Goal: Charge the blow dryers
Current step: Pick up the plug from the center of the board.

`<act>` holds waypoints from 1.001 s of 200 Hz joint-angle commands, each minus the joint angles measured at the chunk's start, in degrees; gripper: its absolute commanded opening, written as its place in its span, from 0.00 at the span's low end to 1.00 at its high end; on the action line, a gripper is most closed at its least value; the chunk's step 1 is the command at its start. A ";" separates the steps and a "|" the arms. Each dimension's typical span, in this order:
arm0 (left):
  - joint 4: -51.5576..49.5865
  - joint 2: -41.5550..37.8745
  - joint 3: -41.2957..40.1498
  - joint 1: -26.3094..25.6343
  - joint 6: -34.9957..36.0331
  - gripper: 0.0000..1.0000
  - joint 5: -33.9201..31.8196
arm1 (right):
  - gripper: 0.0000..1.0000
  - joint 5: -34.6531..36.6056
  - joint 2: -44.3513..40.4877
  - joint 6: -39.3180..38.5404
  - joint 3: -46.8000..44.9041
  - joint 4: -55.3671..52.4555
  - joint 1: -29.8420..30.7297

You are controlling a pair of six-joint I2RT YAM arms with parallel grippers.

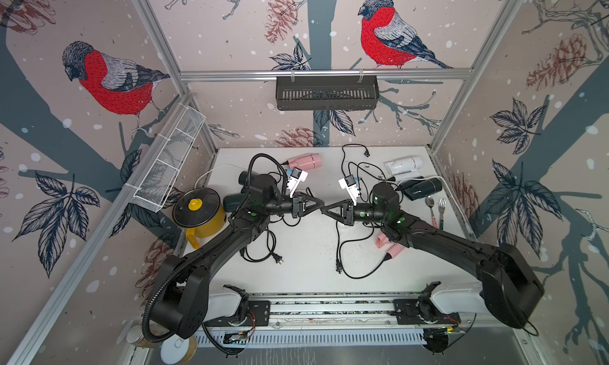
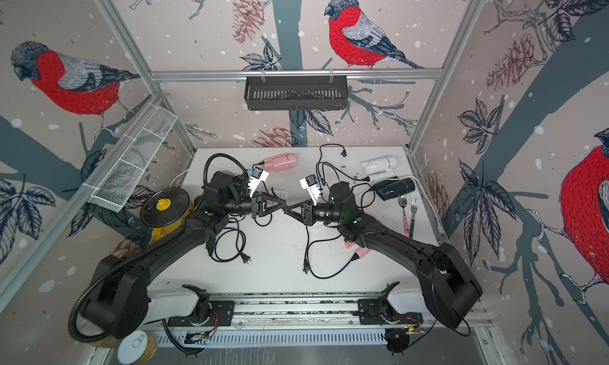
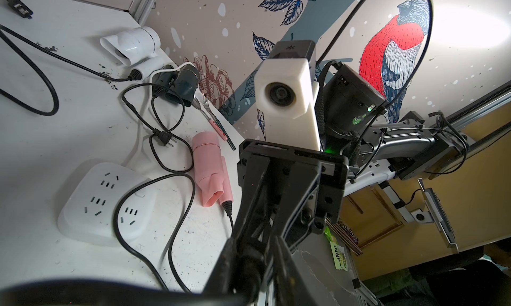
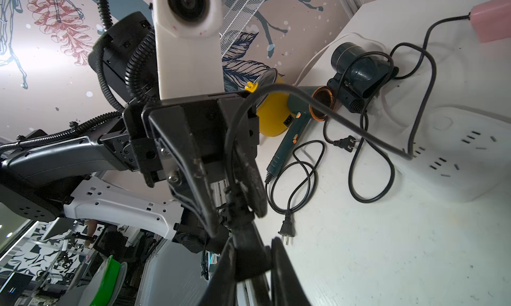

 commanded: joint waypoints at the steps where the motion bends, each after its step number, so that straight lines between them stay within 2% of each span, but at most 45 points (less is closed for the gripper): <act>1: 2.65 -0.15 0.37 -0.26 -0.01 0.21 1.05 | 0.24 -1.03 -0.29 1.01 0.02 2.83 -0.11; 38: 4.28 0.03 0.46 -0.70 -0.99 0.13 0.72 | 0.38 -1.28 -1.03 1.81 -0.56 3.51 -0.60; 78: 5.84 -0.08 -0.42 -0.86 -2.17 0.11 0.10 | 0.44 -1.29 -2.85 3.38 -2.36 5.45 -1.47; 144: 9.51 0.45 -0.75 -0.92 -6.38 0.13 -0.62 | 0.24 -2.61 -2.09 4.11 -1.13 6.61 -1.45; 168: 9.27 0.26 -0.39 -0.83 -6.57 0.21 0.01 | 0.19 -2.22 -2.70 4.02 -1.12 6.33 -1.86; 200: 3.67 -0.41 1.68 -0.86 -2.83 0.37 1.62 | 0.17 -3.68 -3.50 3.93 -1.17 5.88 -3.24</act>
